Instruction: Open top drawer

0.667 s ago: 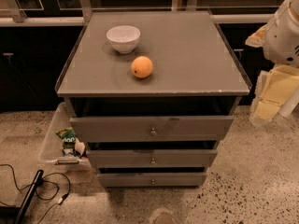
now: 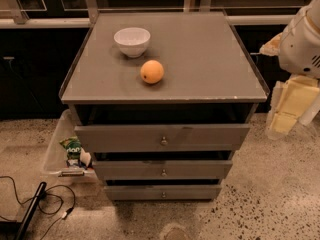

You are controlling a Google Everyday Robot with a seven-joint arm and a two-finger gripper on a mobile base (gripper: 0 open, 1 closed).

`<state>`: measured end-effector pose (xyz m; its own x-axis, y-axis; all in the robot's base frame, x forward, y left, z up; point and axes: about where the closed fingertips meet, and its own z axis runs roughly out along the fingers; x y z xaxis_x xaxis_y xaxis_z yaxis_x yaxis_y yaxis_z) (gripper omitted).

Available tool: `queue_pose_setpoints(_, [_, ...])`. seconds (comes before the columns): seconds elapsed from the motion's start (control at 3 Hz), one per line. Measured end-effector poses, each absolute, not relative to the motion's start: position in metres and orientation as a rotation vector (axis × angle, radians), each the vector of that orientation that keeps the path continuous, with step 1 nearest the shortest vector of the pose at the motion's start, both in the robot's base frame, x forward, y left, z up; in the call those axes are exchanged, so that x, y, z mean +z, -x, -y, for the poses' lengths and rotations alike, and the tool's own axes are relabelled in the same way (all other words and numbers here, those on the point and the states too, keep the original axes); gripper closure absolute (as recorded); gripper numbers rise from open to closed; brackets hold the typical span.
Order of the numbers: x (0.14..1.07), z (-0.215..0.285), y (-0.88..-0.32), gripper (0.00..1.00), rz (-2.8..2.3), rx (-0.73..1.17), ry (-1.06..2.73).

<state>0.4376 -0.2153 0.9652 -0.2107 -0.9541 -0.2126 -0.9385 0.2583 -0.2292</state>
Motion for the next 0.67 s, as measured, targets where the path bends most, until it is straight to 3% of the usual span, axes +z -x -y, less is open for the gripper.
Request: queue_pose_setpoints(0.67, [0.876, 0.212, -0.432, 0.0, -2.117, 0.093, 1.855])
